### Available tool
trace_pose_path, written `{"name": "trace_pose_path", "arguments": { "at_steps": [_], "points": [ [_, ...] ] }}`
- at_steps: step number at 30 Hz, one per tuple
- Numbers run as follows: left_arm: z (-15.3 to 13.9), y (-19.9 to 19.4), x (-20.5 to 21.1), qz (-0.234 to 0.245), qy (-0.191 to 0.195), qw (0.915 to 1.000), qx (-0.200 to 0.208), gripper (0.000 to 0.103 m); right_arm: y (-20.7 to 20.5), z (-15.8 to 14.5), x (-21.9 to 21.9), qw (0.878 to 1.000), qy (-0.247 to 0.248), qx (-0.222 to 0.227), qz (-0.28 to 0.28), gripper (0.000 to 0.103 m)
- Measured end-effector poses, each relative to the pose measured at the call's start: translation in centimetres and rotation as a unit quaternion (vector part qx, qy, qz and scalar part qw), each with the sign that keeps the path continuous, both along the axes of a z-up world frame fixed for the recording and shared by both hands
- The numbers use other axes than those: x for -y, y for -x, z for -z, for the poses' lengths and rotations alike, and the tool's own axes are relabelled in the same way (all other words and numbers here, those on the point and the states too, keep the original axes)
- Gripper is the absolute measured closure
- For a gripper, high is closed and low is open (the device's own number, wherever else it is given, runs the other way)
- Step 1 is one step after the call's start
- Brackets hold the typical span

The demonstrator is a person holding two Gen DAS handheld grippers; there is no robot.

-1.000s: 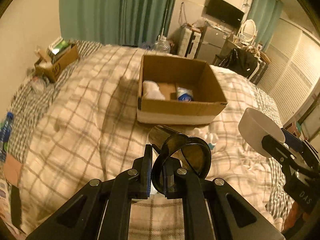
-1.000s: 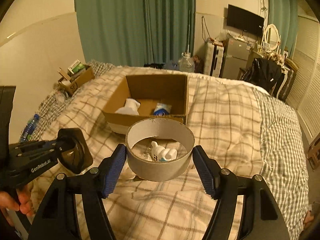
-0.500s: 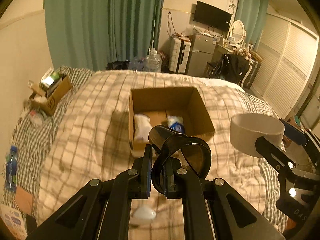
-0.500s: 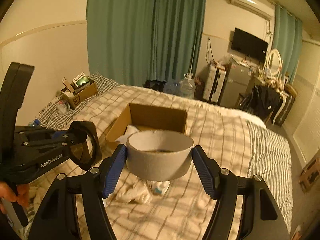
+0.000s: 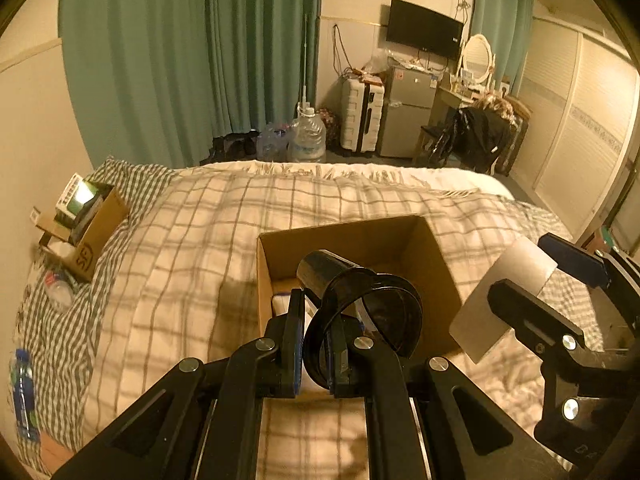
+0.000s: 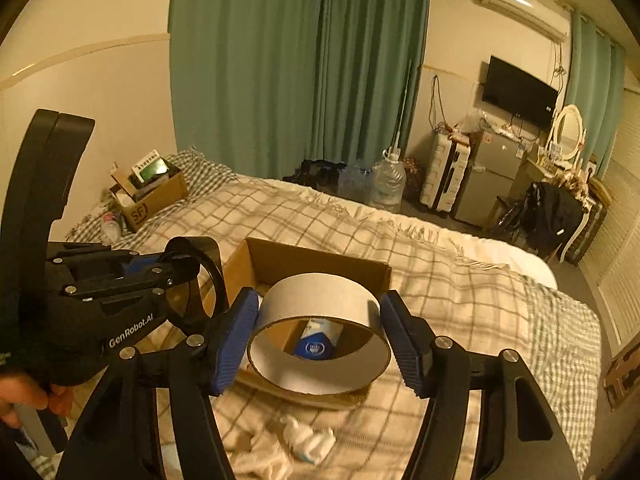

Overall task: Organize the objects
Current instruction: 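Lower the black object and tape roll into the box and release both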

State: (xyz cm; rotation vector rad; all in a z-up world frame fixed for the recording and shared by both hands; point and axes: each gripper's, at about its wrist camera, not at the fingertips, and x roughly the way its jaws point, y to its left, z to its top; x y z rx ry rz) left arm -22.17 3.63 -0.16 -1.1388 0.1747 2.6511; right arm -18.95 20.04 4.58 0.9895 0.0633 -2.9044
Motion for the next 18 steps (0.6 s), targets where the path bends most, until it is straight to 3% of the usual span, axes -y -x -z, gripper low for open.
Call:
{"name": "trace_pose_path", "arguments": {
  "at_steps": [9, 13, 15, 16, 17, 18],
  "points": [
    [6.4, 5.5, -0.8, -0.009, 0.012, 0.9989, 0.044, 0.095, 7.4, 7.0, -1.1, 0.998, 0.023, 0.059, 0.006, 0.041],
    [7.8, 6.3, -1.6, 0.006, 0.012, 0.9984, 0.054, 0.092, 8.5, 8.0, -1.9, 0.997, 0.047, 0.057, 0.014, 0.040],
    [8.0, 6.4, -1.7, 0.011, 0.015, 0.9980, 0.061, 0.083, 8.8, 7.8, -2.4, 0.996, 0.062, 0.056, 0.015, 0.029],
    [8.0, 6.2, -1.9, 0.013, 0.021, 0.9972, 0.070, 0.065, 8.6, 7.6, -2.5, 0.996, 0.066, 0.054, 0.019, 0.016],
    [8.0, 6.1, -1.9, 0.011, 0.026, 0.9969, 0.073, 0.038, 8.3, 7.3, -2.8, 0.996, 0.068, 0.048, 0.025, 0.014],
    [7.7, 5.7, -1.9, 0.006, 0.032, 0.9971, 0.069, 0.028, 7.8, 6.7, -3.2, 0.996, 0.069, 0.041, 0.029, 0.014]
  ]
}}
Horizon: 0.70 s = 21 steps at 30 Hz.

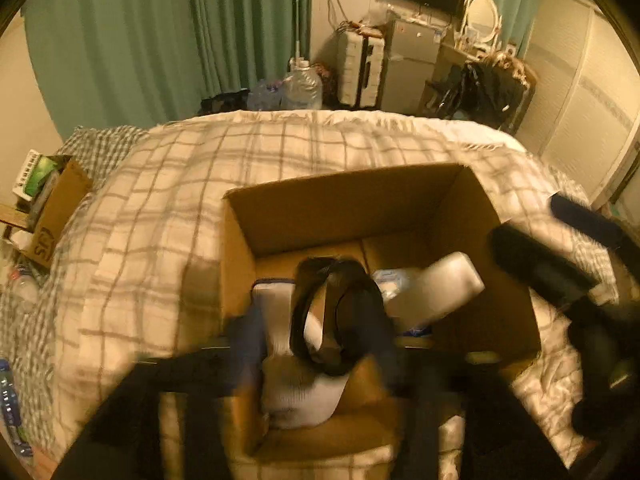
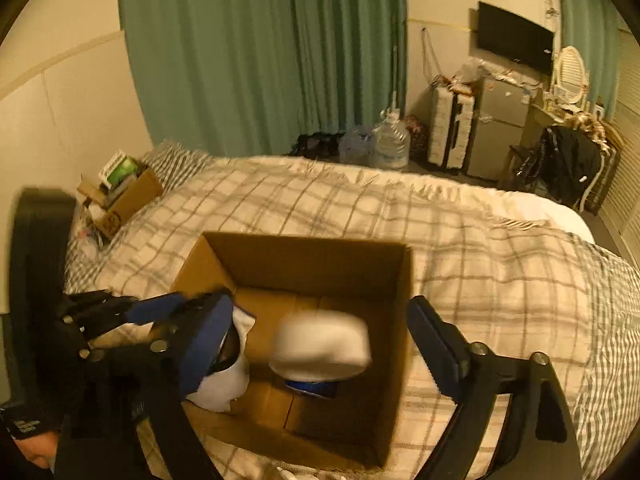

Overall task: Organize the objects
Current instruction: 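Lower the black object and tape roll into the box and release both, then grasp the white lace cloth with the right gripper while the left grasps the toy figure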

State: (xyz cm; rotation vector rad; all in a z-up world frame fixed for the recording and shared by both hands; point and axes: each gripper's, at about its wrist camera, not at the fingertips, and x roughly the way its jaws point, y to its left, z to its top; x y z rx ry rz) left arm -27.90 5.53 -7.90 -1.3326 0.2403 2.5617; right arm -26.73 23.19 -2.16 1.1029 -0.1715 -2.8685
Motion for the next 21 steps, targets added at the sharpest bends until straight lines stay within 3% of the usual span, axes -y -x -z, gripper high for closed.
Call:
{"name": "trace_pose_path", "arguments": {
  "at_steps": [1, 7, 11, 16, 21],
  "points": [
    [-0.5, -0.7, 0.2, -0.004, 0.000, 0.9999, -0.011, 0.019, -0.5, -0.4, -0.1, 1.000, 0.000, -0.002, 0.002, 0.014],
    [-4.0, -4.8, 1.9, -0.012, -0.010, 0.9997, -0.021, 0.017, -5.1, -3.9, -1.3, 1.000, -0.019, -0.008, 0.018, 0.014],
    [-7.4, -9.0, 3.5, -0.023, -0.019, 0.9983, -0.051, 0.007, -9.4, -7.0, -1.7, 0.999, -0.036, -0.014, 0.024, 0.014],
    [-10.6, -13.6, 5.5, -0.029, -0.032, 0.9957, -0.082, 0.002, -15.4, -10.6, -1.1, 0.998, -0.056, -0.024, 0.027, 0.014],
    [-11.0, -16.6, 7.4, -0.042, -0.043, 0.9938, -0.094, 0.000, -19.2, -11.0, 0.5, 0.997, -0.063, -0.023, 0.023, 0.014]
  ]
}}
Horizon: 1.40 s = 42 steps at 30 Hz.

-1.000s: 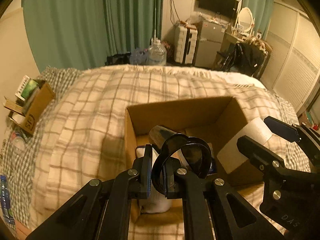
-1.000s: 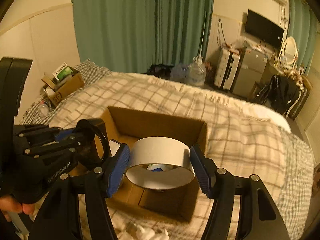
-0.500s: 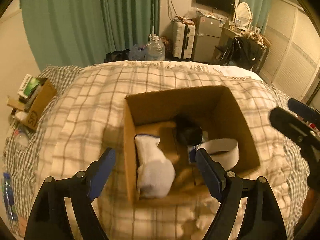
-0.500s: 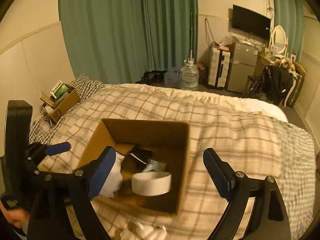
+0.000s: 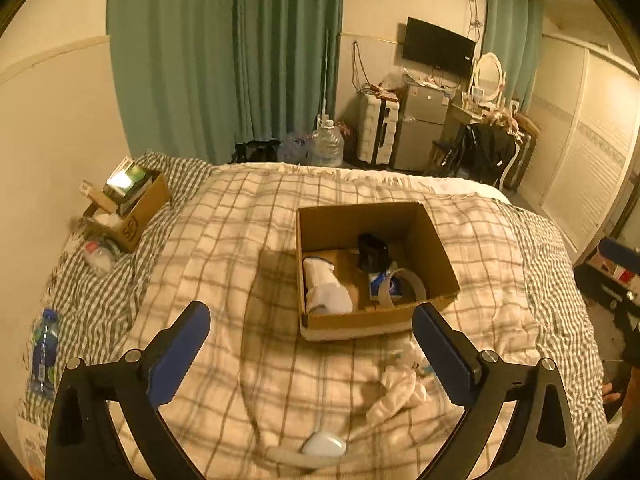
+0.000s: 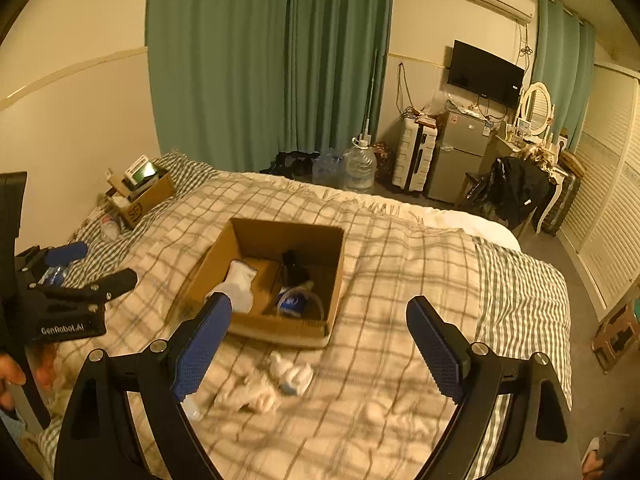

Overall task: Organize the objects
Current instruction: 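Grasp the white lace cloth with the right gripper while the left grasps the toy figure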

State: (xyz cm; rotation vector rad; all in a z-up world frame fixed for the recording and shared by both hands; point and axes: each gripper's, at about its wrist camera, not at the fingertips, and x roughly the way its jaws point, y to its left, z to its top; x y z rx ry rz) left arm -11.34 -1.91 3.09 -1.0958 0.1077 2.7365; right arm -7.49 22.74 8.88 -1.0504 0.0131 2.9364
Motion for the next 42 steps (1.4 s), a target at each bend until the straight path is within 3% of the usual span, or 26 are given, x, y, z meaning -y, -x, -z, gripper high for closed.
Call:
{"name": "trace_pose_path", "arguments": {
  "at_steps": [5, 11, 19, 27, 30, 33, 37, 42],
  "points": [
    [2.4, -2.2, 1.7, -0.026, 0.001, 0.9997, -0.001, 0.000, -1.9, 3.0, 1.8, 1.000, 0.016, 0.019, 0.001, 0.014],
    [7.8, -3.5, 4.0, -0.062, -0.009, 0.9978, 0.023, 0.000, -2.2, 9.8, 3.8, 0.998, 0.034, 0.054, 0.007, 0.014],
    [15.0, -2.9, 4.3, -0.075, 0.005, 0.9945, 0.073, 0.000, 0.8, 16.8, 5.9, 0.992, 0.031, 0.119, -0.014, 0.014],
    [17.9, -2.0, 4.5, -0.079, 0.005, 0.9897, 0.119, 0.000, 5.3, 22.6, 6.9, 0.980, 0.053, 0.190, -0.033, 0.015],
    [18.4, -1.6, 4.1, -0.077, 0.014, 0.9889, 0.127, 0.000, 6.2, 24.7, 7.5, 0.972, 0.048, 0.226, -0.040, 0.026],
    [18.9, -1.3, 3.5, -0.071, 0.024, 0.9879, 0.136, 0.000, 6.5, 26.0, 7.4, 0.966, 0.054, 0.247, -0.043, 0.048],
    [18.6, -1.5, 2.4, -0.058, 0.042, 0.9888, 0.131, 0.000, 5.8, 25.3, 7.2, 0.969, 0.052, 0.238, -0.049, 0.085],
    [17.3, -1.3, -0.1, -0.033, 0.057, 0.9915, 0.113, 0.000, 3.5, 21.5, 5.5, 0.979, 0.041, 0.195, -0.033, 0.089]
  ]
}}
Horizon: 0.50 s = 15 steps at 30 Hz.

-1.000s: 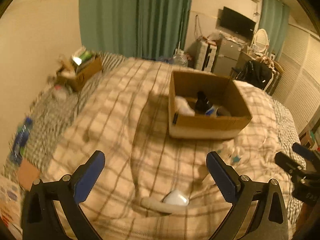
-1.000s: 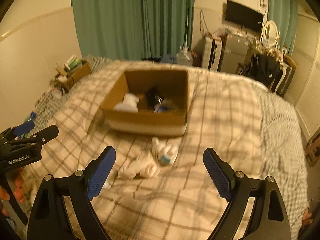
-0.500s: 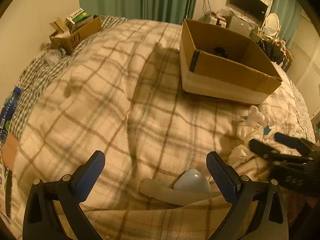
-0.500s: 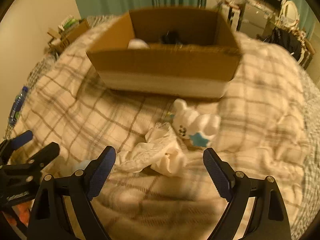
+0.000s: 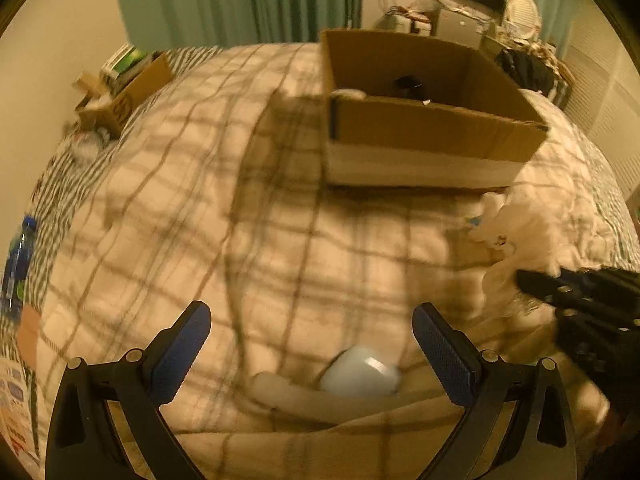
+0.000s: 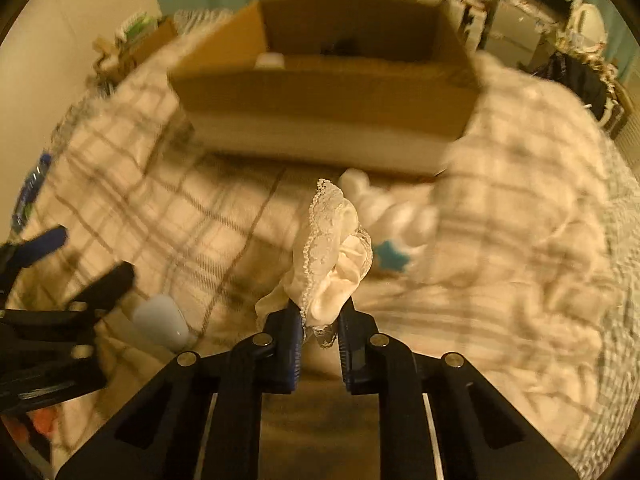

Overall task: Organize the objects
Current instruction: 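Grasp the white lace cloth with the right gripper while the left grasps the toy figure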

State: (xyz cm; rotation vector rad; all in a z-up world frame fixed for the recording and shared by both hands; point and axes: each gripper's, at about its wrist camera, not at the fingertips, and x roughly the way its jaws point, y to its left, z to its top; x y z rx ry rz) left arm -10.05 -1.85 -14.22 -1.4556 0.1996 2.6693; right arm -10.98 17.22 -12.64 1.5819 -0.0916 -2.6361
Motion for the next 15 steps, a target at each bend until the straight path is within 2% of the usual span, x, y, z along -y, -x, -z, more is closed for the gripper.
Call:
{"name": "trace_pose_path", "arguments": {
  "at_steps": [4, 7, 12, 15],
  "points": [
    [-1.1, 1.0, -3.4, 0.028, -0.017, 0.9994, -0.009, 0.000, -1.3, -3.2, -3.6, 0.999, 0.007, -0.040, 0.032, 0.089],
    [-1.1, 2.0, -6.3, 0.051, -0.034, 0.9981, -0.003, 0.000, -1.4, -3.9, -6.3, 0.997, 0.004, -0.053, 0.060, 0.089],
    [0.6, 3.1, -10.9, 0.093, -0.047, 0.9944, 0.017, 0.000, -0.6, -1.7, -9.8, 0.994, -0.005, -0.042, 0.098, 0.089],
    [2.2, 2.9, -13.0, 0.122, -0.028, 0.9919, 0.025, 0.000, -0.1, 0.1, -11.2, 0.994, 0.000, -0.031, 0.107, 0.089]
  ]
}}
